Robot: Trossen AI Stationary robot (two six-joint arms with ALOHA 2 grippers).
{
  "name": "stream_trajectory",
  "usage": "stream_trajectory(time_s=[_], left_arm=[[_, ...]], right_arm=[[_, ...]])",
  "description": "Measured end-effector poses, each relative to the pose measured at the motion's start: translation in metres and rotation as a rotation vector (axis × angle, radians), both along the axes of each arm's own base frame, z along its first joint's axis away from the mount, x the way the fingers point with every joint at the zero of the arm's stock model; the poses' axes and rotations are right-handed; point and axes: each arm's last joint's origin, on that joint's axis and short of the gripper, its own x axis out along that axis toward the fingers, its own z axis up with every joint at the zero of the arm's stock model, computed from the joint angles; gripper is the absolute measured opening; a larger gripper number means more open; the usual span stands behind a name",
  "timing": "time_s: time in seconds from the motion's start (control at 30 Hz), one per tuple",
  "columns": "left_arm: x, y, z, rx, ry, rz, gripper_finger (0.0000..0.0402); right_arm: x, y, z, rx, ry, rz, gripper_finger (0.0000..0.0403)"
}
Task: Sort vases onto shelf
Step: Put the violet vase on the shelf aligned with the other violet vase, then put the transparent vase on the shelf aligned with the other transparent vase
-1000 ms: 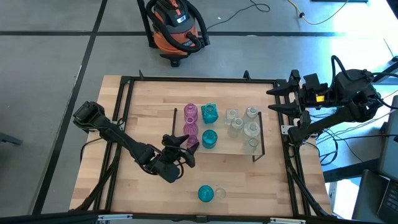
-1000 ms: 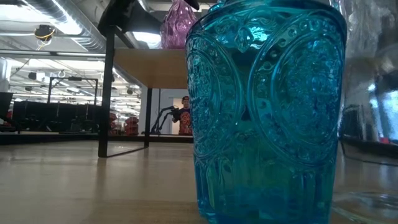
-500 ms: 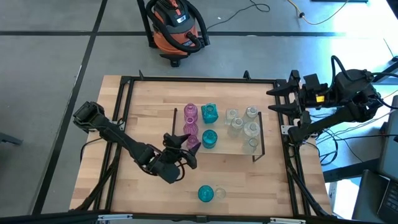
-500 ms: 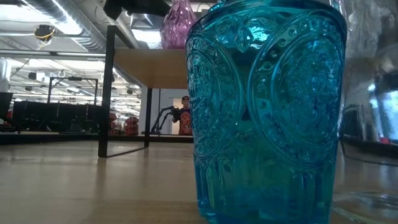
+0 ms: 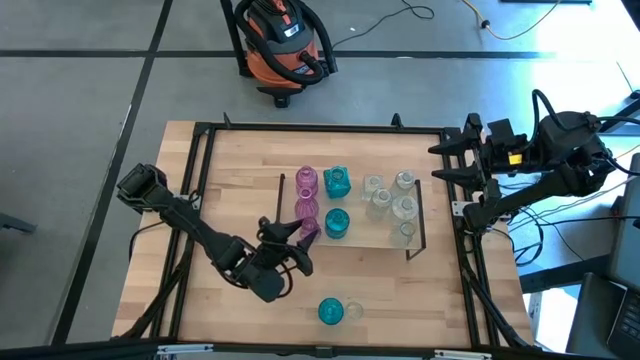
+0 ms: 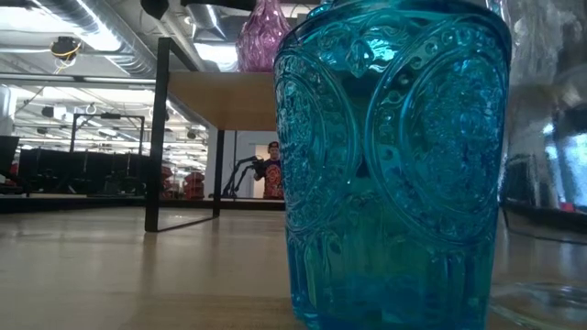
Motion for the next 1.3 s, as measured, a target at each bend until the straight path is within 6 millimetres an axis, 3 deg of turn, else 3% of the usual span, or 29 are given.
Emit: stream_trajectory(time_s=[0.67,1.13,1.3], left_arm=[[-0.004,0.001,0.004,0.033,0.028,-0.003,0.0195],[-0.026,0.009,0.052,0.038,-0.035,-0.046,0.0195],[-0.040,0.003,0.073,-0.063,-0.103,-0.188,0.0195]], right_arm=[[0.000,0.000,0.000,0.003,0.000,0.008,0.0221],[0.000,0.001,-0.001,0.002,0.011,0.025,0.0221],[-0.001,0.003,-0.006,0.046,0.071,0.095,0.0221]])
